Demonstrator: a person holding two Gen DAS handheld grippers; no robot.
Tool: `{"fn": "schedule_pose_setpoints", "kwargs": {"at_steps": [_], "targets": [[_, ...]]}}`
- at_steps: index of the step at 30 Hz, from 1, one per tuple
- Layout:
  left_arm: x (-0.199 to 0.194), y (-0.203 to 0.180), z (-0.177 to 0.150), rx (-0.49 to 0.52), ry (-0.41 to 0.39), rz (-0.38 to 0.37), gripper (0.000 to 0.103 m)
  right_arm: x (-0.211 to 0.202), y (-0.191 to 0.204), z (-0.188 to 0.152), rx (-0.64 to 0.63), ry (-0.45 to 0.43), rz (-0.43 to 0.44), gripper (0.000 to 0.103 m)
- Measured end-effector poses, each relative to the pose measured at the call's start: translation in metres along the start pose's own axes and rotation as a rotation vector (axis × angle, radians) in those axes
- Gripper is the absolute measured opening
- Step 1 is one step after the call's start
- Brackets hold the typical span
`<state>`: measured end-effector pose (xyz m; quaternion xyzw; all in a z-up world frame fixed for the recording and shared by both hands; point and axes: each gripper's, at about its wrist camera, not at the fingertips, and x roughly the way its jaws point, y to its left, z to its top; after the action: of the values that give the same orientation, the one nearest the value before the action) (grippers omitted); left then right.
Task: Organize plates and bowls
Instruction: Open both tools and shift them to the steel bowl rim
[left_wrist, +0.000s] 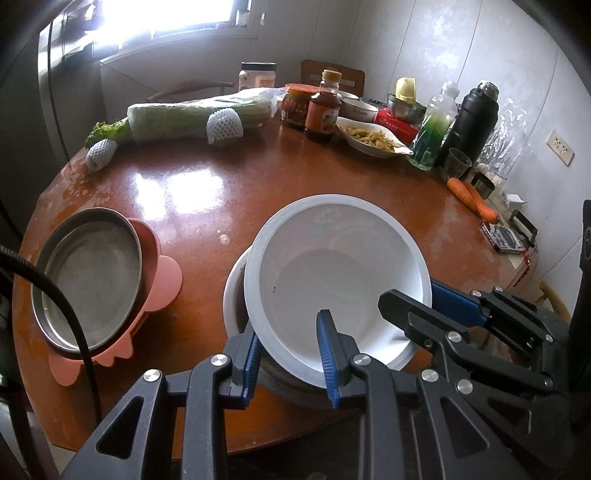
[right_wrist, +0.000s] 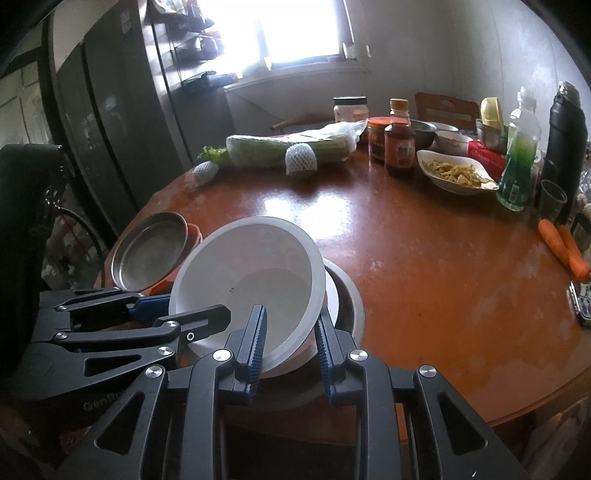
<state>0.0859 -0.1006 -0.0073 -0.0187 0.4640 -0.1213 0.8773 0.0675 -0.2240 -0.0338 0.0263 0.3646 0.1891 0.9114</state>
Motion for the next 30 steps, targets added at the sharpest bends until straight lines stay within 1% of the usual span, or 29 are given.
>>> {"fn": "schedule_pose_setpoints", "kwargs": {"at_steps": [20,30], "targets": [[-0.0004,0.0034,-0.0037,-0.004,-0.001,0.015,0.029,0.0057,0.0018,-0.0047,-0.013,0.014,-0.036,0.028],[0.0006,0.0047,-0.0042,-0.005,0.001,0.017,0.029,0.0065,0.0009,-0.0037,-0.009,0.019,-0.038,0.029]]}}
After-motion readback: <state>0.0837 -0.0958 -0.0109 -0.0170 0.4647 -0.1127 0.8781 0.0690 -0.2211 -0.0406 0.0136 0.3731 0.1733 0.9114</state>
